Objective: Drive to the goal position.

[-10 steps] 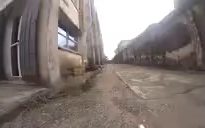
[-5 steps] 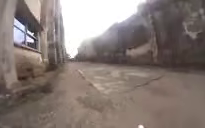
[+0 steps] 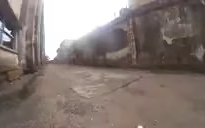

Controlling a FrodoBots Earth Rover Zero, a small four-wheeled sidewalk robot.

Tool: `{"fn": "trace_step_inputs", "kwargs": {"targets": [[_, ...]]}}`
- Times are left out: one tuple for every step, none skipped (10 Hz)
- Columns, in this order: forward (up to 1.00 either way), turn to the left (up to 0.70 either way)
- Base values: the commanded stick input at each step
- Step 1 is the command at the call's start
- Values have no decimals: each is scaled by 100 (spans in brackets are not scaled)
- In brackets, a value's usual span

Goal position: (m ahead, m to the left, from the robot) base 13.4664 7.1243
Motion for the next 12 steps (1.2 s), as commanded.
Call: {"fn": "trace_step_inputs", "kwargs": {"targets": [[70,0],[70,0],[70,0],[70,0],[70,0],[70,1],[70,3],[70,24],[70,5],[70,1],[70,0],[70,0]]}}
